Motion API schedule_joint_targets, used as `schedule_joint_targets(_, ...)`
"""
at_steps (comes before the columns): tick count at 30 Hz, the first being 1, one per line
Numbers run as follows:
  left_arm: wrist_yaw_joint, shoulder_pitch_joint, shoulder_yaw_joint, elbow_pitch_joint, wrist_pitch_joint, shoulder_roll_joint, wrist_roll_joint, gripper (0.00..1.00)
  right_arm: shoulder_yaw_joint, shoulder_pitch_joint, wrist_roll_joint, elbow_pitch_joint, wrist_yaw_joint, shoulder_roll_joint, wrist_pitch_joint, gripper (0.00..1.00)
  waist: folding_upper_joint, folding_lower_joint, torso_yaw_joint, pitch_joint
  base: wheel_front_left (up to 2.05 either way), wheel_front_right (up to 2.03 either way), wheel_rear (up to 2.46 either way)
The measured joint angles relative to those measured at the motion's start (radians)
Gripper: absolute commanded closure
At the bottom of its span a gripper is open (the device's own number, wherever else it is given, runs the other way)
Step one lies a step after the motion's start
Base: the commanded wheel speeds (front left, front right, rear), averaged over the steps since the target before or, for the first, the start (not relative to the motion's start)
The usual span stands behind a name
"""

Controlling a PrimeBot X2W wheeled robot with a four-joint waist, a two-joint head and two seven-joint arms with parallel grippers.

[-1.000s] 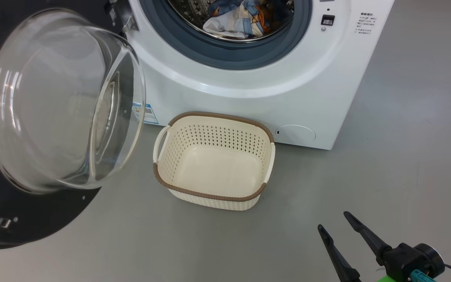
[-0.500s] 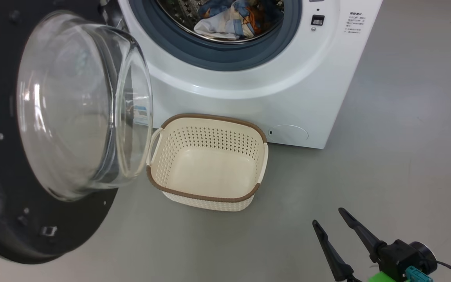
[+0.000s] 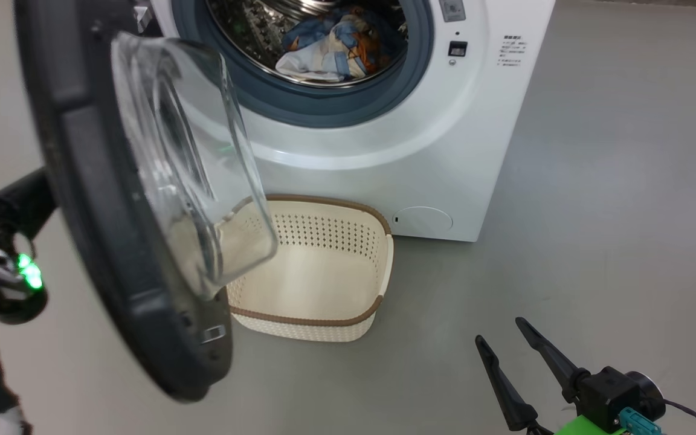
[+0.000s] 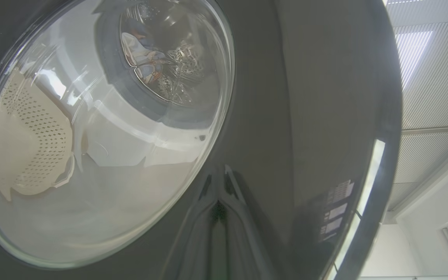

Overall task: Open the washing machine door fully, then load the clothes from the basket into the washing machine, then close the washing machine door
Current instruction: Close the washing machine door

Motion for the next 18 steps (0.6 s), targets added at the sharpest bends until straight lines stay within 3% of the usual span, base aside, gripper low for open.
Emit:
schedule_joint_targets(6,-0.021,-0.001,-0.056,0.007,-0.085,-0.058,0.010,1.00,-0.003,0.000,0.000,0.001,0.000,0.011,0.000,0.00,0.0000,0.0000,-0.020,-0.010,0.00,0.00,0.00)
schedule_joint_targets(14,-0.090,-0.051,-0.133,0.148,-0.253,-0.067,0.014,1.00,0.000,-0.001,0.000,0.004,0.000,0.024,0.000,0.00,0.0000,0.0000,-0.051,-0.010,0.00,0.00,0.00)
schedule_joint_targets(18,-0.121,-0.094,-0.196,0.238,-0.327,-0.062,-0.036,1.00,0.000,-0.004,0.000,0.006,0.000,0.033,0.000,0.00,0.0000,0.0000,-0.071,-0.011,0.00,0.00,0.00)
